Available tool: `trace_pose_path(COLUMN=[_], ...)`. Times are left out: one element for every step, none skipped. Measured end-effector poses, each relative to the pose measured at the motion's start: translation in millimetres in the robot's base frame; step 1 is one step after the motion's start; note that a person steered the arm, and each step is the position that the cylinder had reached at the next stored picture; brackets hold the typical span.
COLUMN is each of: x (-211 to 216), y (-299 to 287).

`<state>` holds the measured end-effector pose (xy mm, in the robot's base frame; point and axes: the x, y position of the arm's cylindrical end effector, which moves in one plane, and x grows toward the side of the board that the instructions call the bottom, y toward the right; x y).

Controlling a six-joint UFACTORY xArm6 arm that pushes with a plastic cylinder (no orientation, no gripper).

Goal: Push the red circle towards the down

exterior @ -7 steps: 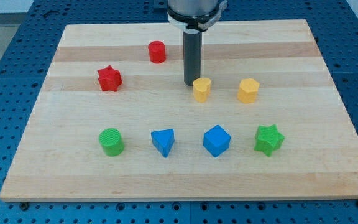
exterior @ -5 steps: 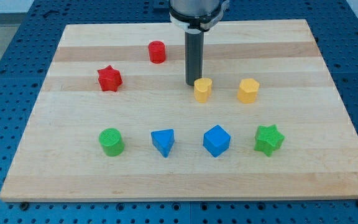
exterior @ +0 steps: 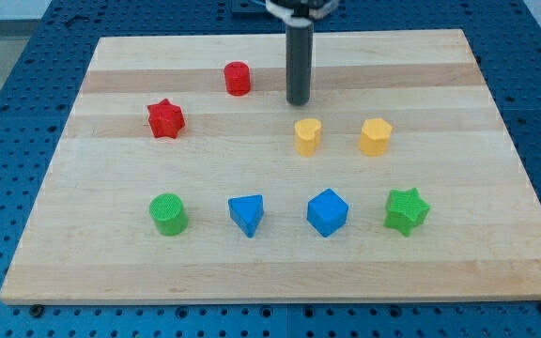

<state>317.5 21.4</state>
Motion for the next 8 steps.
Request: trace_pose_path(x=[-48.8,-54.2,-47.2,-43.1,-25.0,-8.4,-13.4,-25.4], y=[-24.9,-75.3,-106.1,-117.2,-117.2,-114.2,-93.2,-72.4])
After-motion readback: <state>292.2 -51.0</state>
